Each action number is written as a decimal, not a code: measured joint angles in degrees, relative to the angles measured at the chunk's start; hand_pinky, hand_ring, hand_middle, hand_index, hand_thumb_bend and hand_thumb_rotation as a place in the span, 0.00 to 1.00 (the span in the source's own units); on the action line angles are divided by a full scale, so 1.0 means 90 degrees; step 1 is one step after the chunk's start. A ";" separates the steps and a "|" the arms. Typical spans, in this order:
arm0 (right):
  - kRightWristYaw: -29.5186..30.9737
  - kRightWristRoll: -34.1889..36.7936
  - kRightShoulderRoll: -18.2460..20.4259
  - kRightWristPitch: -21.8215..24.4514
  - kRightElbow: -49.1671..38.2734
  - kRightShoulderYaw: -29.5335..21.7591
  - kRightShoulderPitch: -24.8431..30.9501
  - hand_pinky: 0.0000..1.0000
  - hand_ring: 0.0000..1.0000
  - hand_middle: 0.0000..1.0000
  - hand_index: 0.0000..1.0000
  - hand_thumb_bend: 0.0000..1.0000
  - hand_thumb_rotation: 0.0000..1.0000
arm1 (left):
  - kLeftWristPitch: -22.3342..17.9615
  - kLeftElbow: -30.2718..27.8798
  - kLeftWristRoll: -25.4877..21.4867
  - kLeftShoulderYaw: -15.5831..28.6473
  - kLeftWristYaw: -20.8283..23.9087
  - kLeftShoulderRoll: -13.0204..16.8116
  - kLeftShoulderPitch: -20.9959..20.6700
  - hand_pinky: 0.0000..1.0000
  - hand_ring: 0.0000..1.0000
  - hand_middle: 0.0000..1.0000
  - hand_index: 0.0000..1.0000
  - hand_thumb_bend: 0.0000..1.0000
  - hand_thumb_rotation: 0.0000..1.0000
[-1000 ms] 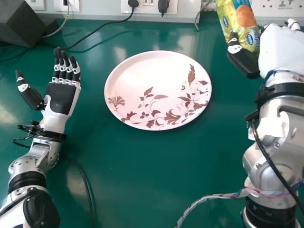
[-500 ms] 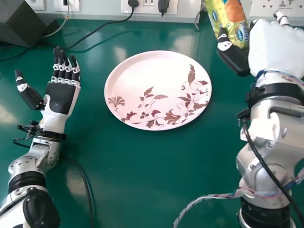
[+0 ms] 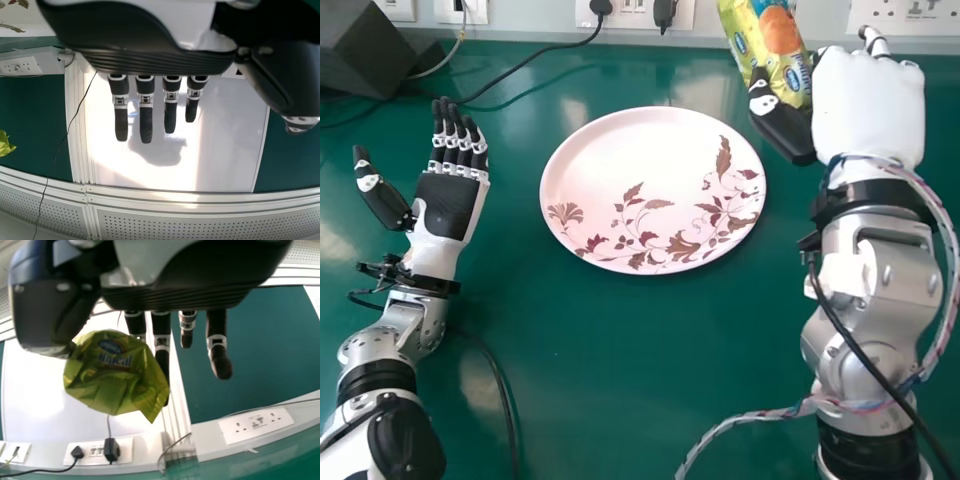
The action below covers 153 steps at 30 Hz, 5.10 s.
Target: Pick up biscuit and place it in the plate
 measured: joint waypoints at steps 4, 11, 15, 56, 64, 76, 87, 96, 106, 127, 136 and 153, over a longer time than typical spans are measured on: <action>-0.0114 -0.0001 -0.0010 -0.0024 0.0124 0.0158 0.0068 0.14 0.27 0.47 0.44 0.53 0.00 | 0.0003 0.0003 0.0003 -0.0001 -0.0014 0.0004 -0.0003 0.69 0.72 0.81 0.95 0.95 0.52; -0.0360 0.0007 0.0007 -0.0015 0.0390 0.0348 0.0068 0.13 0.26 0.47 0.43 0.52 0.00 | 0.0005 -0.0006 0.0002 0.0001 -0.0014 0.0004 -0.0005 0.69 0.73 0.85 0.96 0.95 0.50; -0.0520 0.0156 0.0012 -0.0014 0.0480 0.0417 0.0068 0.13 0.26 0.47 0.43 0.52 0.00 | 0.0039 -0.0024 0.0003 -0.0002 0.0007 0.0004 -0.0004 0.69 0.72 0.85 0.97 0.94 0.50; -0.1271 0.2819 -0.1119 -0.1269 0.1176 0.0826 0.0146 0.12 0.27 0.47 0.43 0.53 0.00 | 0.0165 -0.0129 0.0135 0.0003 0.0012 -0.0007 -0.0044 0.81 0.78 0.88 0.98 0.90 0.47; -0.1346 0.3494 -0.1565 -0.1591 0.1441 0.0810 0.0146 0.11 0.27 0.47 0.44 0.53 0.00 | 0.0173 -0.0146 0.0135 0.0002 0.0011 -0.0012 -0.0034 0.81 0.79 0.89 0.99 0.92 0.50; -0.1531 0.4001 -0.1866 -0.1860 0.1778 0.0840 0.0145 0.11 0.27 0.47 0.44 0.53 0.00 | 0.0185 -0.0091 0.0135 0.0003 -0.0082 0.0008 -0.0033 0.79 0.79 0.90 0.99 0.94 0.51; -0.1541 0.4049 -0.2106 -0.1994 0.2064 0.0950 0.0123 0.10 0.27 0.47 0.42 0.52 0.00 | 0.0189 -0.0165 0.0135 -0.0002 -0.0033 -0.0025 -0.0014 0.80 0.80 0.90 0.93 0.97 0.48; -0.1307 0.4059 -0.2248 -0.2058 0.2361 0.1153 0.0066 0.11 0.27 0.47 0.42 0.53 0.00 | 0.0172 -0.0155 0.0131 0.0004 -0.0067 -0.0044 -0.0015 0.81 0.79 0.89 0.88 0.98 0.49; -0.1224 0.4057 -0.2275 -0.2041 0.2569 0.1307 0.0009 0.11 0.27 0.47 0.43 0.53 0.00 | 0.0167 -0.0077 0.0134 -0.0001 -0.0371 -0.0013 -0.0029 0.80 0.80 0.89 0.86 0.98 0.46; -0.0762 0.3941 -0.2281 -0.1673 0.2806 0.1617 -0.0438 0.10 0.27 0.47 0.44 0.53 0.00 | 0.0150 0.0117 0.0227 -0.0009 -0.0944 0.0030 -0.0085 0.84 0.82 0.90 0.86 0.96 0.44; -0.0709 0.3987 -0.2304 -0.1704 0.3014 0.1703 -0.0620 0.09 0.27 0.47 0.44 0.54 0.00 | 0.0184 0.0158 0.0255 -0.0020 -0.1103 0.0043 -0.0089 0.83 0.81 0.90 0.86 0.96 0.44; -0.0930 0.4122 -0.2473 -0.1959 0.3212 0.1849 -0.0640 0.26 0.39 0.47 0.45 0.55 0.00 | -0.0156 0.0026 0.0450 -0.0076 -0.0704 0.0008 -0.0046 0.84 0.81 0.89 0.85 0.98 0.44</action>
